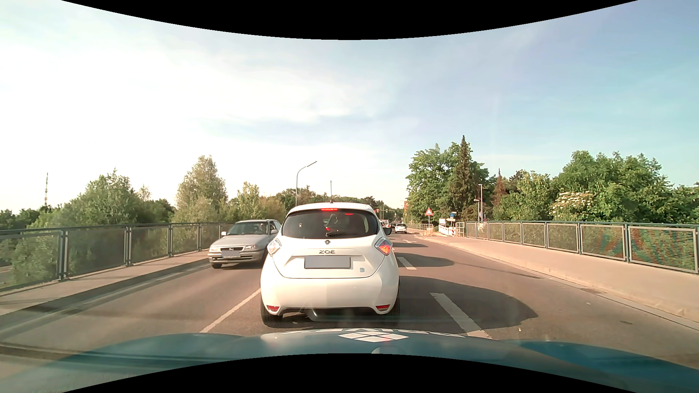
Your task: Follow the waypoints while adhering to traffic rules and regulations
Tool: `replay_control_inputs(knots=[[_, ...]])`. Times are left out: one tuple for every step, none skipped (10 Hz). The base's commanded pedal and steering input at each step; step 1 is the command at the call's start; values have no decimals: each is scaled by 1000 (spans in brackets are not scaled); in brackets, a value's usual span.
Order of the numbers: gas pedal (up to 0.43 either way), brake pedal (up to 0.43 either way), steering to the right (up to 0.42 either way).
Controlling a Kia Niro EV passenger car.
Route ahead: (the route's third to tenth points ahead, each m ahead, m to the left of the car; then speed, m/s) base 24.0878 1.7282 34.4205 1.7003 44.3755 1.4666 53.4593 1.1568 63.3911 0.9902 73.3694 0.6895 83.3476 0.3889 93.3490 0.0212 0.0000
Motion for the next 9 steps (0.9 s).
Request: replay_control_inputs(knots=[[0, 299, -1], [0, 299, -1], [0, 299, -1], [0, 299, -1], [0, 299, -1], [0, 299, -1], [0, 299, -1], [0, 299, -1], [0, 293, -1]])
